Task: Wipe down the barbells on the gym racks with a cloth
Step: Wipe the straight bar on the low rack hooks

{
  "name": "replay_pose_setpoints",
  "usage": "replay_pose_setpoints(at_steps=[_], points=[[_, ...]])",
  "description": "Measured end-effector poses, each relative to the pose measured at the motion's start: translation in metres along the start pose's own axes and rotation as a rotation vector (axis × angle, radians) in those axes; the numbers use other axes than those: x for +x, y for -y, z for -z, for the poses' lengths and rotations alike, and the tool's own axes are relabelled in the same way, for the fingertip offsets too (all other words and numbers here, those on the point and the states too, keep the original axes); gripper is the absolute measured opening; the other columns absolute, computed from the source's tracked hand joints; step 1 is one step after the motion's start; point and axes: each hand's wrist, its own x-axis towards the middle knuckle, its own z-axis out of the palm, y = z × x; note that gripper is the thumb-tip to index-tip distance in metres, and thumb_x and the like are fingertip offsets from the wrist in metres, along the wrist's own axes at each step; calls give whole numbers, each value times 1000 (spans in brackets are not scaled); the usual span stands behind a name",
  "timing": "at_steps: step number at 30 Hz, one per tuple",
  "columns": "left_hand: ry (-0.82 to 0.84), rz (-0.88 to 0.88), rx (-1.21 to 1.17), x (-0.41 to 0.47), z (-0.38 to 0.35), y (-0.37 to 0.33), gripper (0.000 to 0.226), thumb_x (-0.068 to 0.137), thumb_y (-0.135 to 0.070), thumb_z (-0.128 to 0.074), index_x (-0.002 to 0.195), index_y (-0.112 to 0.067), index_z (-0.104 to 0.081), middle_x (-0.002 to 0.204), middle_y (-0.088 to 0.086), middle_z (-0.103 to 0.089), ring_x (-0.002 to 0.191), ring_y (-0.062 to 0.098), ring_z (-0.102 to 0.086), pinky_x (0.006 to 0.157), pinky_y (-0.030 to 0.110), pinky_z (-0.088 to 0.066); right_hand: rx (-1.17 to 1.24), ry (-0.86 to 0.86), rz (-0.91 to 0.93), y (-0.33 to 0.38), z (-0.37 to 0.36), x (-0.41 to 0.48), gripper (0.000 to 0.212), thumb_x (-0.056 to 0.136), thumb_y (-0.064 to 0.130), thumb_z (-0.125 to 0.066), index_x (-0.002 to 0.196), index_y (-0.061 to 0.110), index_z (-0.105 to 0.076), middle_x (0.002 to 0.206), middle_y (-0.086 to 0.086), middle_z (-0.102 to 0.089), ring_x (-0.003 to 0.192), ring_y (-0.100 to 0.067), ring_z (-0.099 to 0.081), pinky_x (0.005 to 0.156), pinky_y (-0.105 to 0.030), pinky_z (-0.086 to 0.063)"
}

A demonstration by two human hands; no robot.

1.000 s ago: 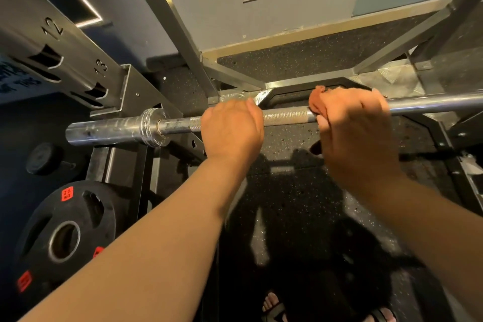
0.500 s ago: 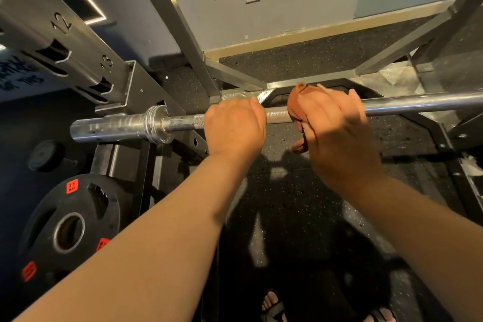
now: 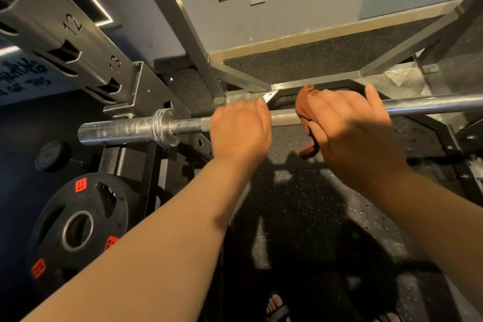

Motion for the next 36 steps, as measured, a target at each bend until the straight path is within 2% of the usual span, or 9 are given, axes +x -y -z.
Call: replay_pose_setpoints(at_steps=[4, 7, 10, 14, 17, 20, 26, 31, 36], points=[[-17, 18, -4, 2, 1, 1, 47, 108, -30, -32, 79, -18, -67, 71, -9, -41, 68, 15, -37, 72, 33, -25, 68, -132, -167, 50, -17, 10, 34, 107, 18, -41, 130, 9, -65, 127, -12, -67, 120, -34, -57, 119, -62, -25], [2, 16, 1, 0, 0, 1, 48, 109, -31, -31, 80, -18, -67, 72, -9, -42, 69, 14, -38, 72, 33, -26, 76, -197, -58, 54, -26, 15, 30, 105, 14, -47, 126, 10, -68, 119, -9, -70, 112, -34, -60, 118, -58, -31], [23, -1, 12, 0, 2, 3, 47, 109, -31, -30, 82, -19, -67, 73, -9, -43, 69, 14, -38, 71, 32, -25, 86, -127, 132, 27, -16, 13, 34, 110, 21, -43, 134, 7, -63, 128, -12, -68, 114, -32, -62, 106, -50, -45], [22, -4, 16, 1, 3, 1, 47, 108, -32, -30, 80, -18, -66, 71, -7, -44, 66, 17, -39, 69, 33, -25, 15, -30, 56, 1, 0, 7, 41, 112, 31, -31, 129, 9, -60, 115, -10, -68, 98, -26, -58, 85, -39, -44], [-12, 1, 20, 2, 1, 2, 46, 106, -31, -34, 76, -17, -66, 68, -7, -43, 64, 18, -37, 68, 32, -24, 69, -68, -95, 16, -6, 9, 40, 111, 27, -29, 127, 9, -61, 114, -11, -67, 101, -28, -57, 98, -49, -43], [25, 22, 67, 3, -2, 0, 47, 106, -32, -31, 75, -20, -64, 67, -7, -43, 64, 19, -39, 68, 33, -26, 80, -140, -196, 44, -18, 13, 34, 108, 20, -38, 123, 11, -66, 116, -9, -70, 109, -31, -58, 115, -55, -30], [41, -16, 71, 4, -2, 7, 48, 107, -32, -31, 78, -17, -66, 66, -5, -46, 60, 17, -43, 64, 33, -32, 65, 25, 108, 0, -1, 9, 41, 111, 29, -31, 135, 10, -58, 126, -10, -66, 112, -29, -59, 101, -49, -44], [-25, 26, 95, 3, -4, 1, 48, 106, -31, -32, 75, -18, -65, 64, -6, -45, 59, 16, -43, 66, 33, -33, 141, -68, -135, -16, 0, -1, 41, 111, 31, -27, 118, 10, -62, 105, -9, -65, 93, -23, -51, 97, -52, -45], [42, 132, 88, 2, -4, -25, 46, 106, -30, -28, 80, -19, -65, 73, -3, -51, 76, 22, -53, 90, 43, -43, 138, -149, -177, 26, -11, 1, 30, 104, 12, -43, 121, 9, -67, 117, -10, -69, 115, -33, -58, 115, -55, -33]])
